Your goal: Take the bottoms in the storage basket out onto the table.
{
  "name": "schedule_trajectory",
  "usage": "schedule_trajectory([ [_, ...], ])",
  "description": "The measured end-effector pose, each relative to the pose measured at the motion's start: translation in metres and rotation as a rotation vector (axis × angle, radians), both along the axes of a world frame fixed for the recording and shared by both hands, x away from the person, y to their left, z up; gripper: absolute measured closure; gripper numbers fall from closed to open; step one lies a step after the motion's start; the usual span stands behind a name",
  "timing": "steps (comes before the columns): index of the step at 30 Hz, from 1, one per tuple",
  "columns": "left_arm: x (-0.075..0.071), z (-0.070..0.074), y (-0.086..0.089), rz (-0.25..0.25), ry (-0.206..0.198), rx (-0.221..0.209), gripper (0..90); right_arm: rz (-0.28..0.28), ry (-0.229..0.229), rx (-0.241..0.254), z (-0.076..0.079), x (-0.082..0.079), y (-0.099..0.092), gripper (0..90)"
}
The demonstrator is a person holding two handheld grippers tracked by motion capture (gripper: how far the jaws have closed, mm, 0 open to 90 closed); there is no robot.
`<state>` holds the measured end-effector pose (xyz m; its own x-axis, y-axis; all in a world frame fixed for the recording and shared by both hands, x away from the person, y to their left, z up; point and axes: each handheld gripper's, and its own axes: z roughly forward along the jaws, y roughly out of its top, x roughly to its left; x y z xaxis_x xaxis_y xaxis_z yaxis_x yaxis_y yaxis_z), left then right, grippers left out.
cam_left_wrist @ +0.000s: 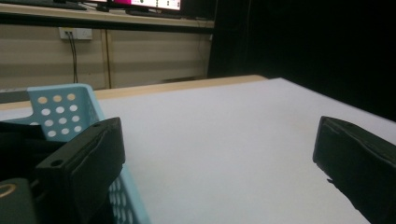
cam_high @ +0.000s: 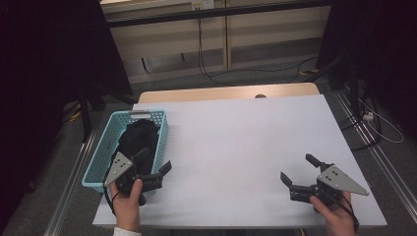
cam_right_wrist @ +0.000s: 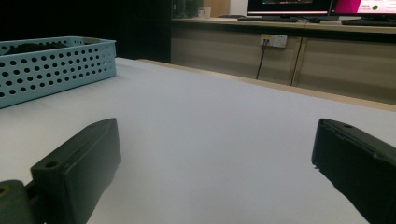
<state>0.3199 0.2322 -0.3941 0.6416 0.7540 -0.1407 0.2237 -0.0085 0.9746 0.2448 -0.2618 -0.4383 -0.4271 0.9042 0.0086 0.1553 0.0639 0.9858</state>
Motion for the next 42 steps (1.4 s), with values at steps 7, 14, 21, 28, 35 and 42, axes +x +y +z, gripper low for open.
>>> schedule_trajectory([
  [7, 0.003, 0.008, 0.001, 0.004, -0.01, -0.003, 2.3, -0.002, 0.001, 0.0, 0.0, 0.0, 0.0, 0.6],
  [14, 0.009, 0.017, 0.002, 0.003, -0.009, 0.006, 2.3, 0.004, 0.008, -0.001, -0.001, 0.0, -0.001, 0.6],
  [21, 0.015, 0.027, -0.002, -0.005, -0.004, 0.008, 2.3, 0.011, 0.017, -0.001, -0.002, 0.0, -0.001, 0.6],
  [28, 0.023, 0.034, 0.0, -0.001, -0.001, 0.021, 2.3, 0.035, 0.029, -0.009, -0.005, 0.004, 0.0, 0.6],
  [35, 0.035, 0.045, 0.004, 0.006, 0.0, 0.019, 2.4, 0.034, 0.029, -0.002, -0.005, 0.009, 0.0, 0.7],
  [42, 0.051, 0.061, 0.005, 0.008, -0.011, 0.038, 2.4, 0.052, 0.032, -0.014, -0.003, 0.004, 0.0, 0.7],
])
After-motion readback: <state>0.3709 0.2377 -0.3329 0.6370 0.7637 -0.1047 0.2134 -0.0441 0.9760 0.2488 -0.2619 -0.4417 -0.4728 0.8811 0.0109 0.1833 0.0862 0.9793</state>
